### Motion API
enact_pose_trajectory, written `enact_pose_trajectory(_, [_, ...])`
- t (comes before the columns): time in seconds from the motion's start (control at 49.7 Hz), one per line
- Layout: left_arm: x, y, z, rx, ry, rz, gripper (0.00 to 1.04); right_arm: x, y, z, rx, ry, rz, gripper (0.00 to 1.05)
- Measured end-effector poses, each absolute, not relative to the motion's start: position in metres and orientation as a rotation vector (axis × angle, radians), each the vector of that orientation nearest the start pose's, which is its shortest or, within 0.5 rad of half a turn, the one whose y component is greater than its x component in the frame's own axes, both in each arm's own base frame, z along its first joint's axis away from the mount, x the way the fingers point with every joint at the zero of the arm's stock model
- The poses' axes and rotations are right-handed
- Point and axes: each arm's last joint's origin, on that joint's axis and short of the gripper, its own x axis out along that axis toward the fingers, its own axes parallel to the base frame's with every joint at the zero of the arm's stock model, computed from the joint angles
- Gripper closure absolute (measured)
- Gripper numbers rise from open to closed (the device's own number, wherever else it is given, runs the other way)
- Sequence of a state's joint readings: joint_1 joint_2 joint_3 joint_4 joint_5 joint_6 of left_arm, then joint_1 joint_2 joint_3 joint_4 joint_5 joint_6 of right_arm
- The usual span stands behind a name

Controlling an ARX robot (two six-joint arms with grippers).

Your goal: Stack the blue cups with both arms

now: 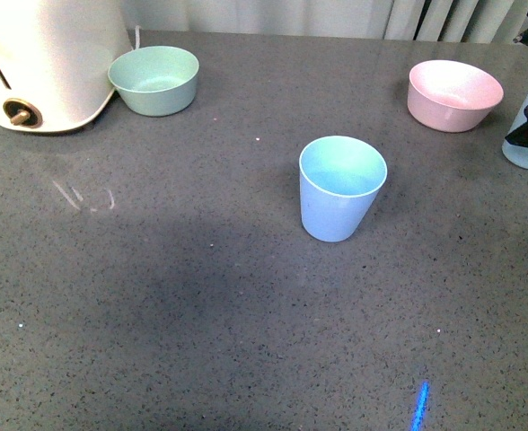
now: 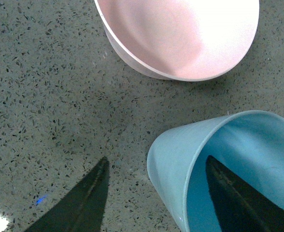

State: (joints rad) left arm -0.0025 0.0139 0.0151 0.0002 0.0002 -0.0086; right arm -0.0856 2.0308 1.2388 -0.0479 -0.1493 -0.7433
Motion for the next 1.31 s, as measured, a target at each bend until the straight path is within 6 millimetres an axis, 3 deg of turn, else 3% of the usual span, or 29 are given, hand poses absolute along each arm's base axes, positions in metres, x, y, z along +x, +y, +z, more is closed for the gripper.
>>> enact_pose_trajectory(0.302, [0.098, 0.0, 0.168, -0.008, -0.002, -0.003, 0.09, 0.416, -0.043, 0.139, -0.523, 0.778, 0.328, 1.03])
enact_pose_trajectory(0.423, [0.098, 0.0, 0.168, -0.008, -0.002, -0.003, 0.09, 0.404, -0.049, 0.15, -0.513, 0.806, 0.338, 1.03])
enact_pose_trajectory(0.644, [0.098, 0.0, 0.168, -0.008, -0.002, -0.003, 0.09, 0.369, -0.043, 0.196, -0.474, 0.744, 0.42, 1.03])
enact_pose_trajectory(0.745, [0.098, 0.0, 0.168, -0.008, -0.002, -0.003, 0.09, 0.349, -0.023, 0.218, -0.48, 0.694, 0.488, 1.03])
enact_pose_trajectory(0.886, [0.098, 0.0, 0.168, -0.008, -0.002, -0.003, 0.09, 0.332, 0.024, 0.235, -0.491, 0.642, 0.612, 1.03])
enact_pose_trajectory(1.006, [0.098, 0.0, 0.168, -0.008, -0.002, -0.003, 0.09, 0.324, 0.069, 0.236, -0.51, 0.623, 0.71, 1.03])
enact_pose_trajectory(1.308, [0.098, 0.0, 0.168, -0.008, -0.002, -0.003, 0.09, 0.304, 0.127, 0.233, -0.523, 0.617, 0.849, 1.03])
